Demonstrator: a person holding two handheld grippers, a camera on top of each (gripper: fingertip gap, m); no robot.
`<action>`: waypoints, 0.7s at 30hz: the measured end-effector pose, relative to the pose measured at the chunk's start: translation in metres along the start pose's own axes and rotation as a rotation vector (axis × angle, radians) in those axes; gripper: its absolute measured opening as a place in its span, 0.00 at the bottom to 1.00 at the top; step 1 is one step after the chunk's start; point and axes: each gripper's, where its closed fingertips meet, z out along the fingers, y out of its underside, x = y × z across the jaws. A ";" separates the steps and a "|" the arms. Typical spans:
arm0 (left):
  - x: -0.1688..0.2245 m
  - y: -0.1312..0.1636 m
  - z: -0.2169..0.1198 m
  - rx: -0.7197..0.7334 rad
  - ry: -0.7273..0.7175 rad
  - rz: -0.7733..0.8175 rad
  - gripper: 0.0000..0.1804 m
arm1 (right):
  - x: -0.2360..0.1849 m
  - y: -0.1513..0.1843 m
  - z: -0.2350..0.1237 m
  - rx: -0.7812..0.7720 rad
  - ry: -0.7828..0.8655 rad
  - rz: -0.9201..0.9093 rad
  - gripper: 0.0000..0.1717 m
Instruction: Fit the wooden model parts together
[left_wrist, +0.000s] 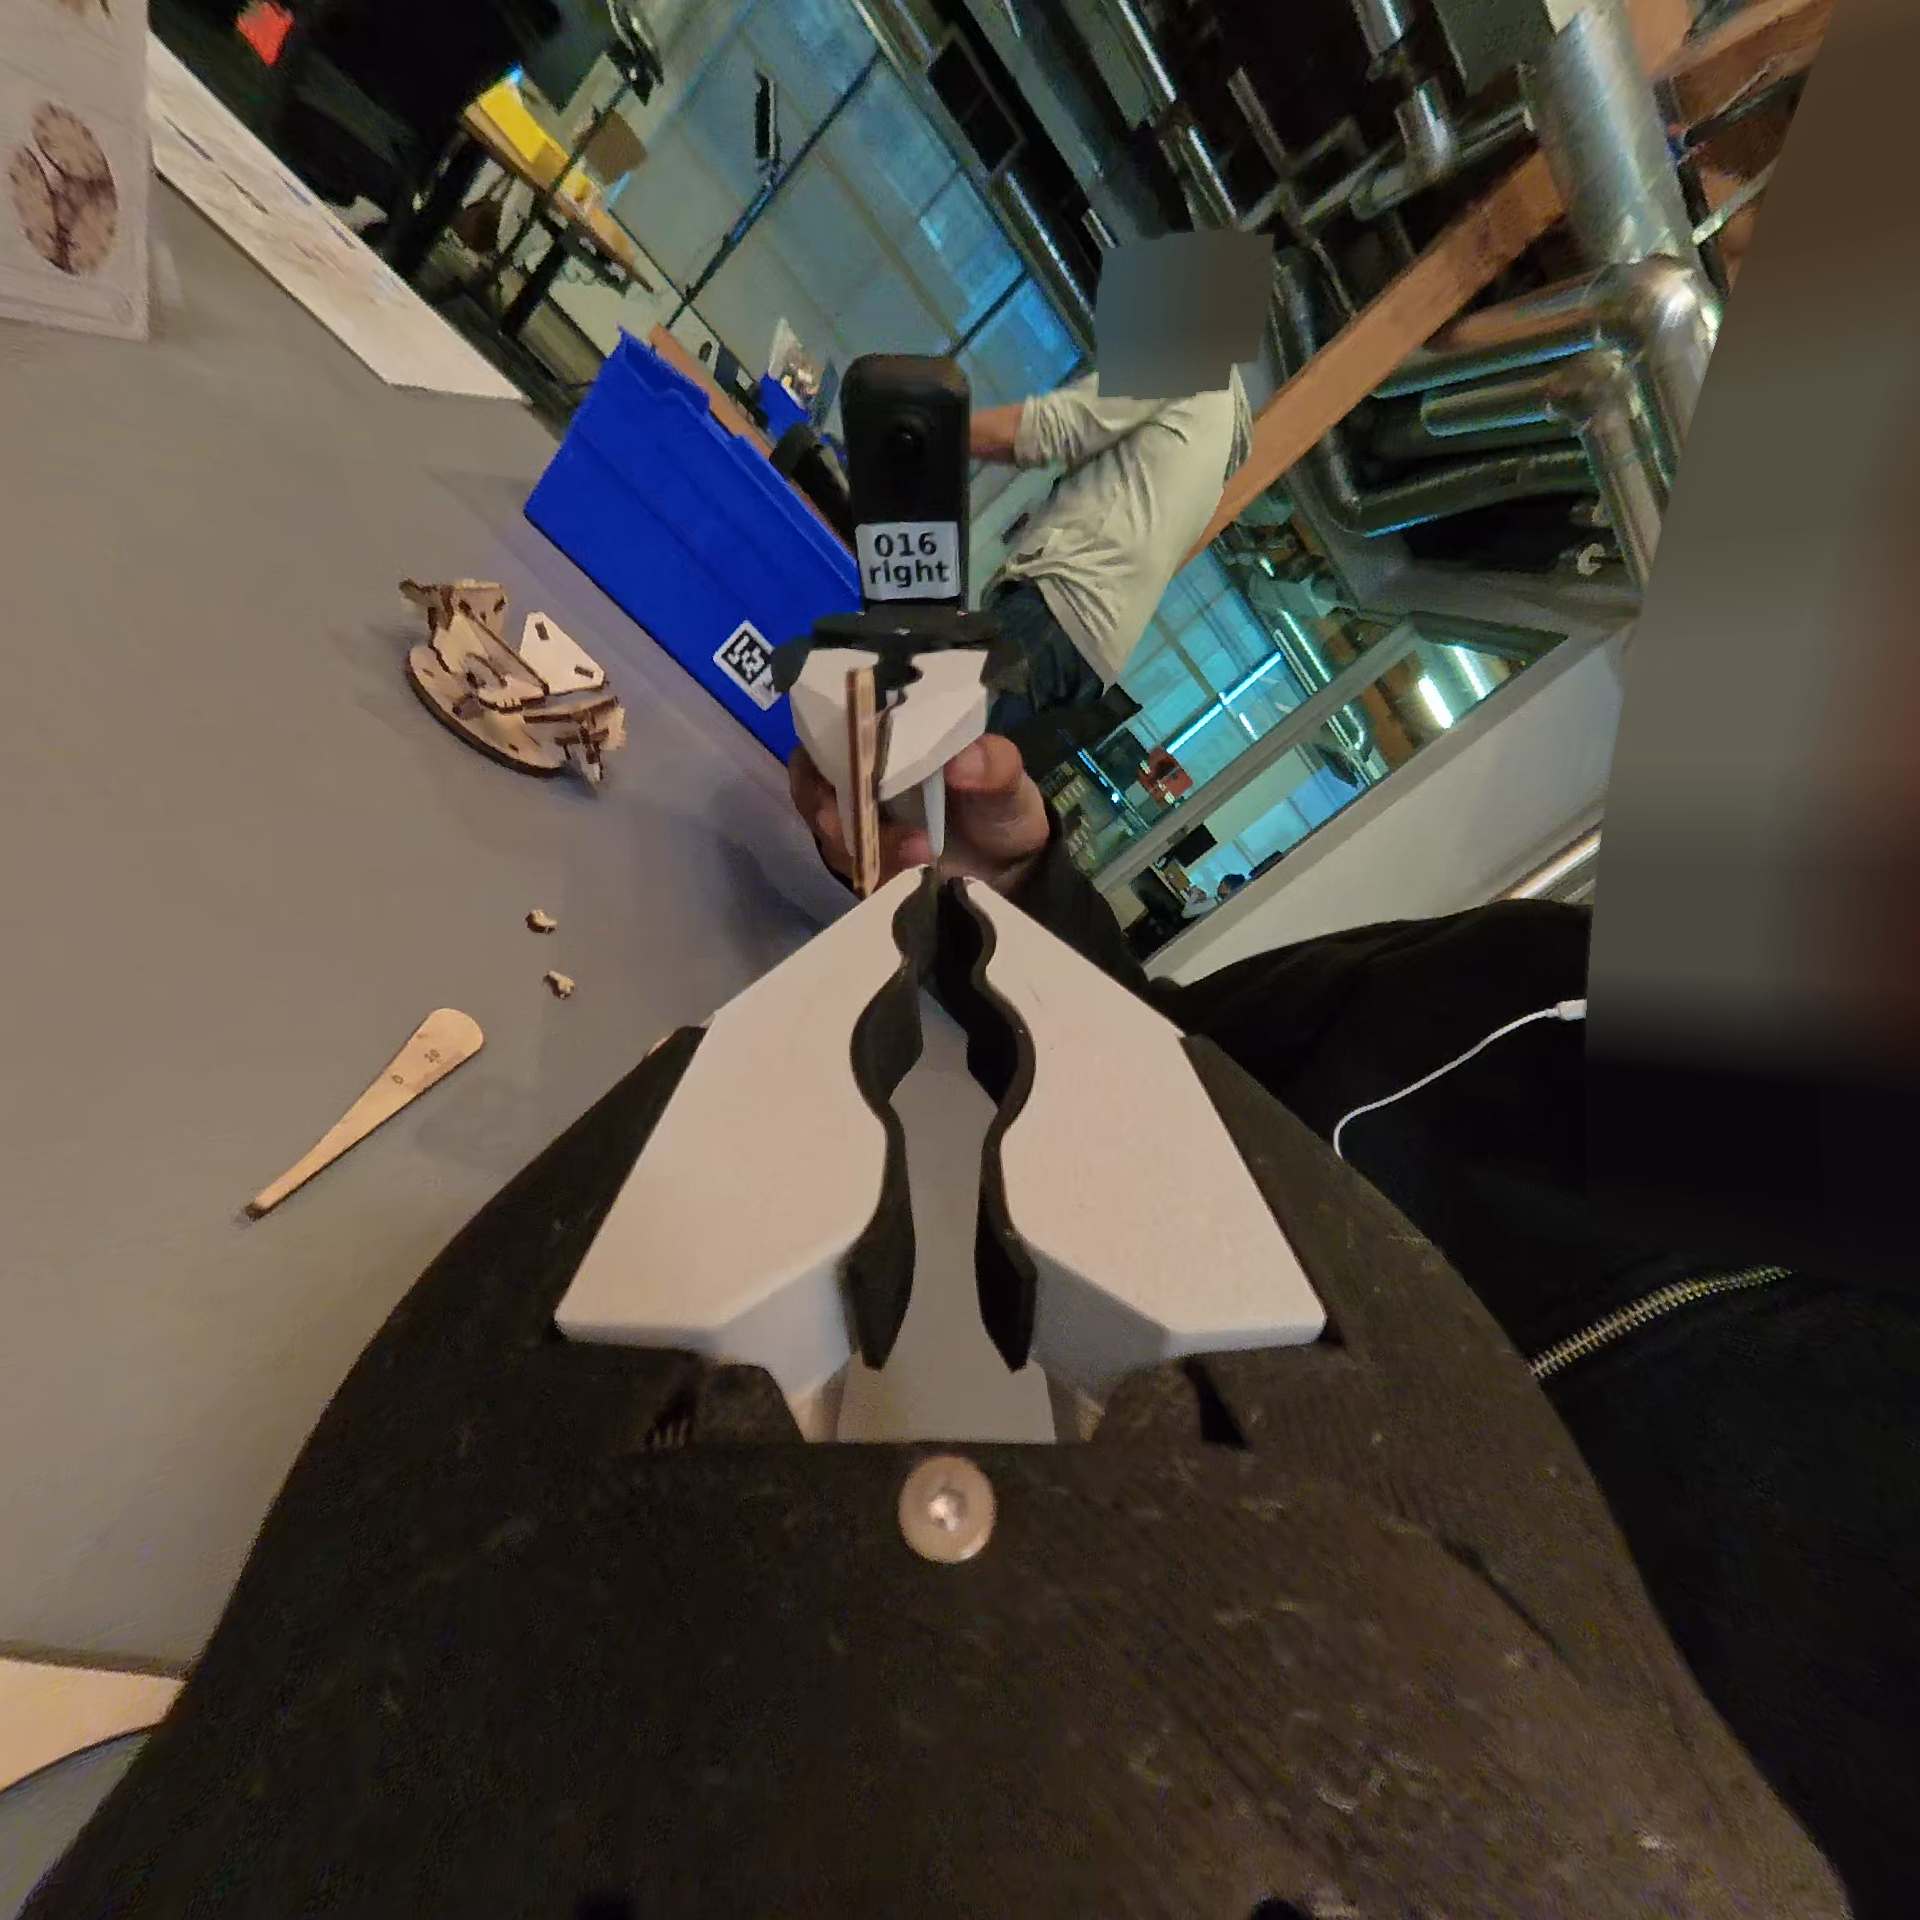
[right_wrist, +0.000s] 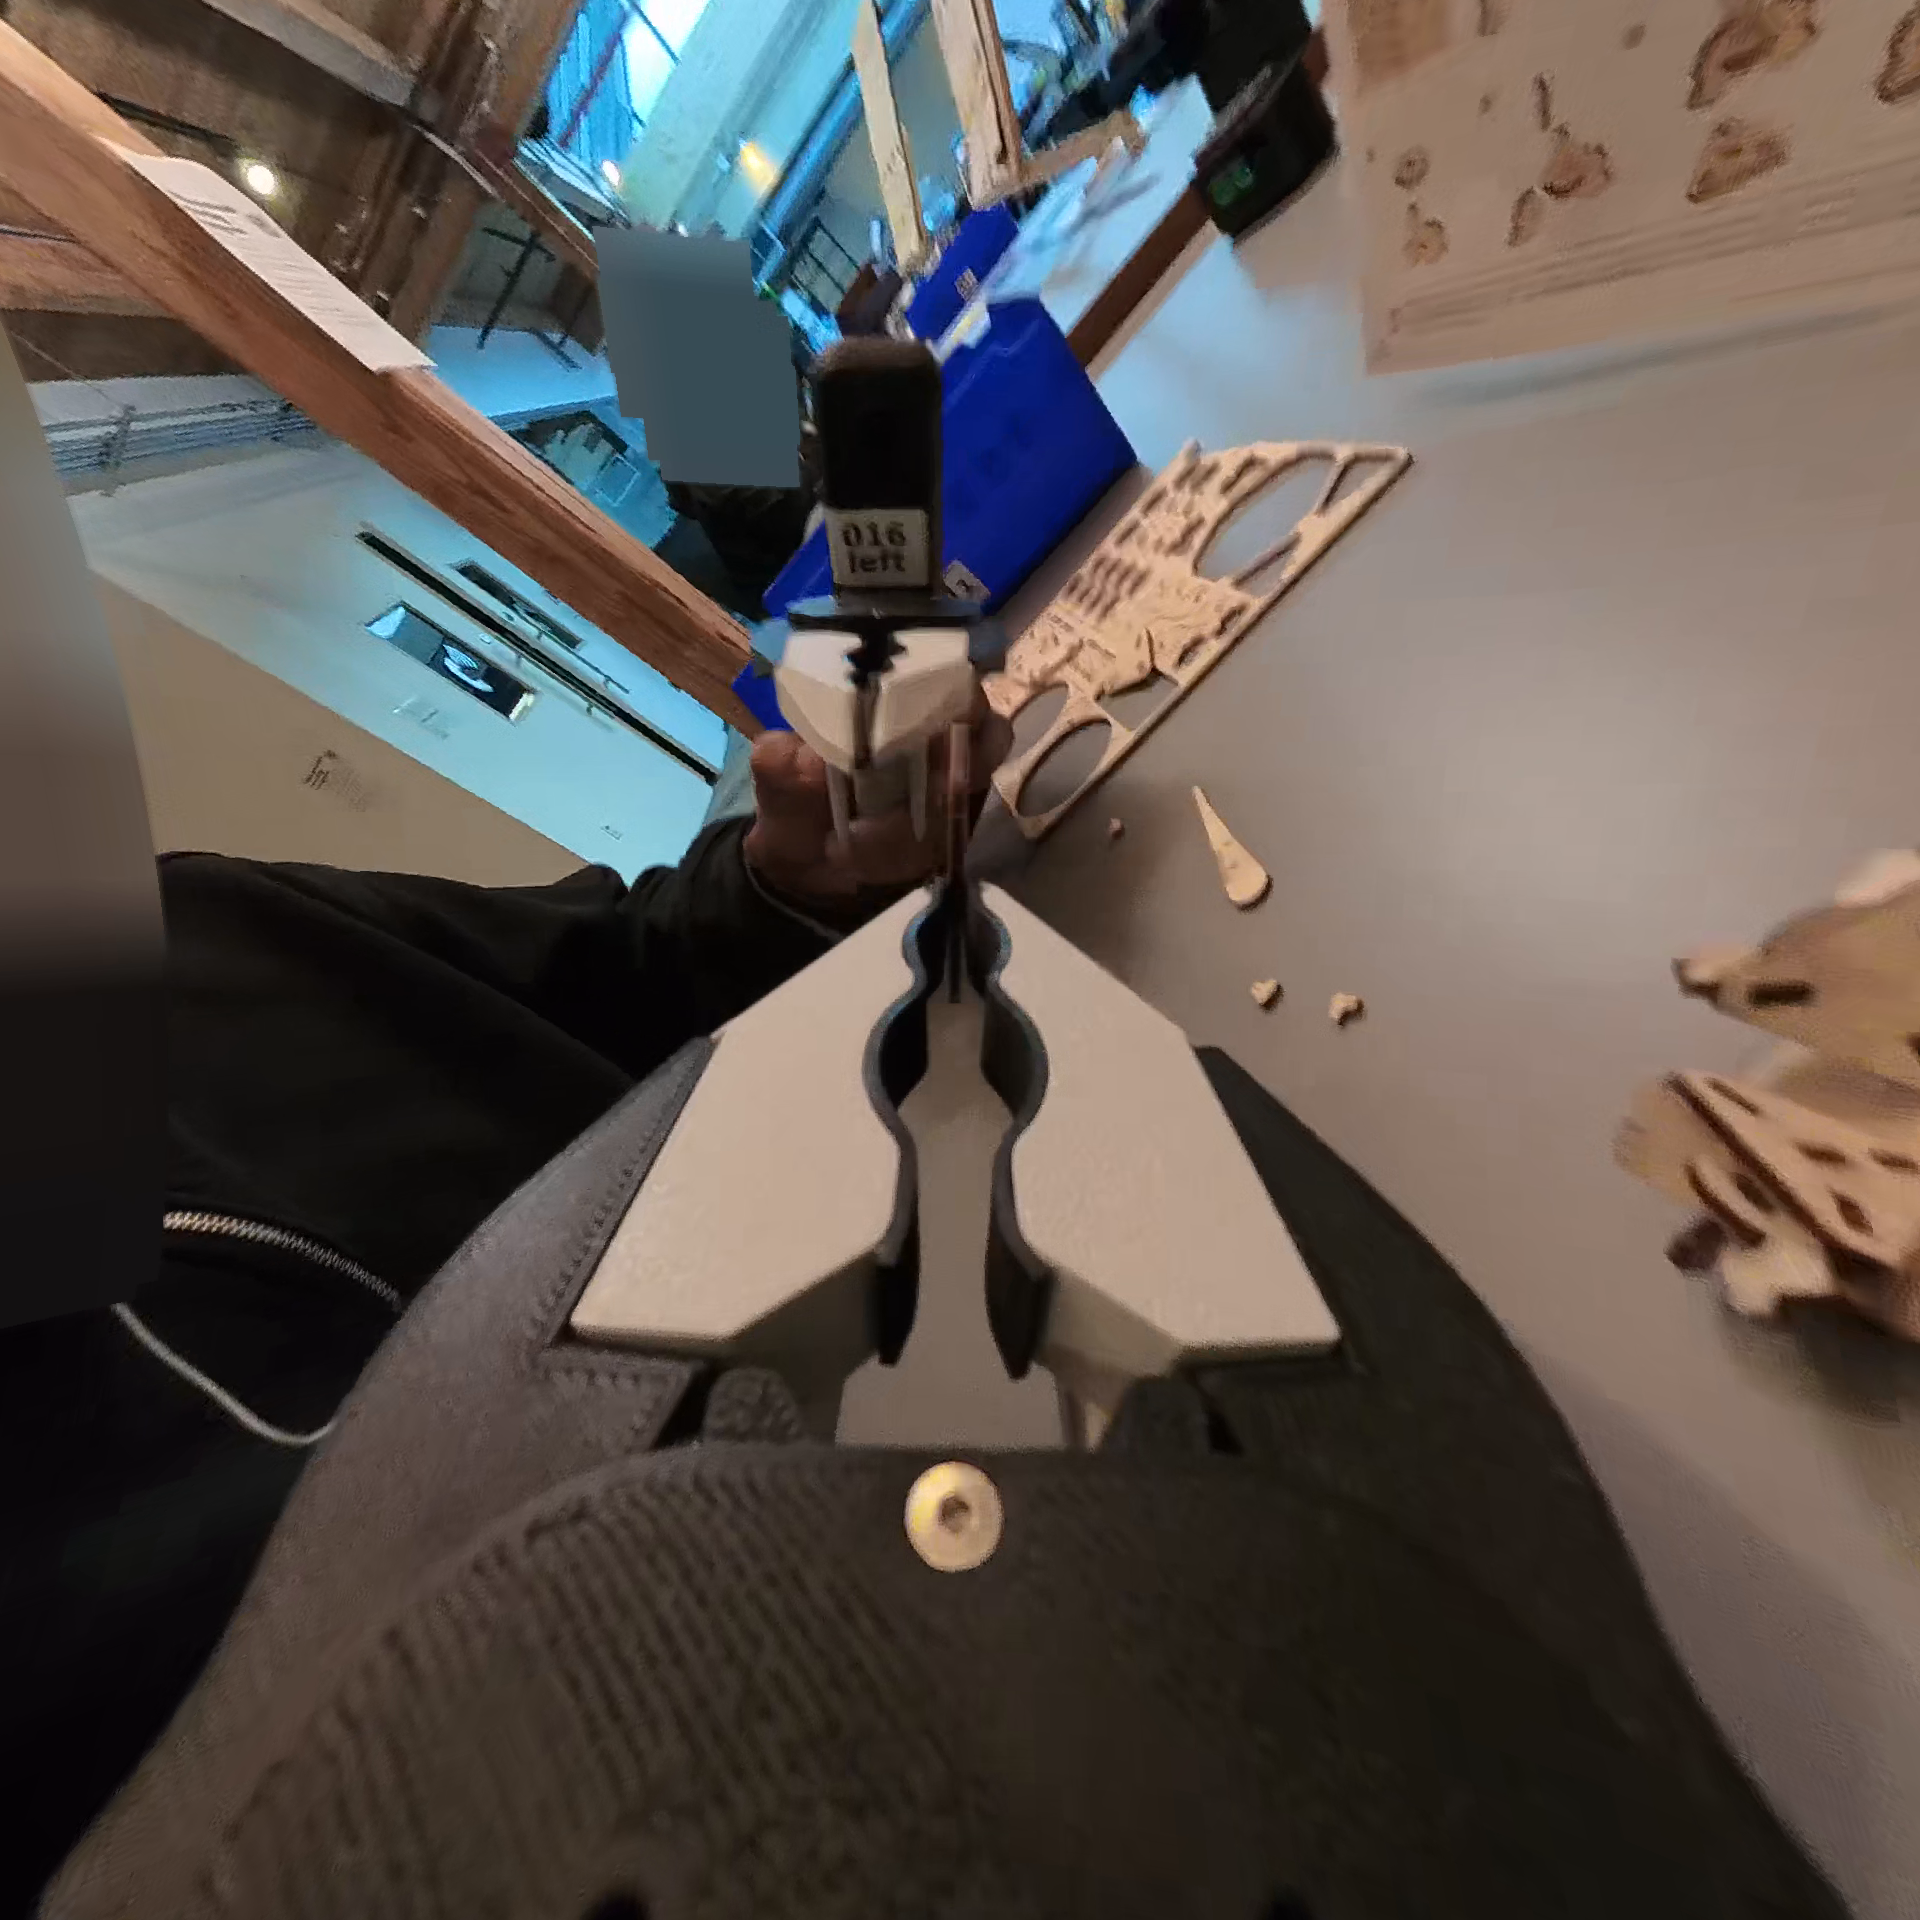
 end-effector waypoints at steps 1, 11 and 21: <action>0.001 -0.003 -0.002 0.017 0.002 0.006 0.00 | 0.004 0.004 -0.005 -0.033 0.020 0.015 0.00; 0.005 -0.026 -0.017 0.105 -0.083 0.144 0.02 | 0.057 0.049 -0.036 -0.275 0.337 0.033 0.00; 0.005 -0.018 -0.011 0.059 -0.100 0.176 0.02 | 0.069 0.044 -0.043 -0.250 0.393 0.016 0.06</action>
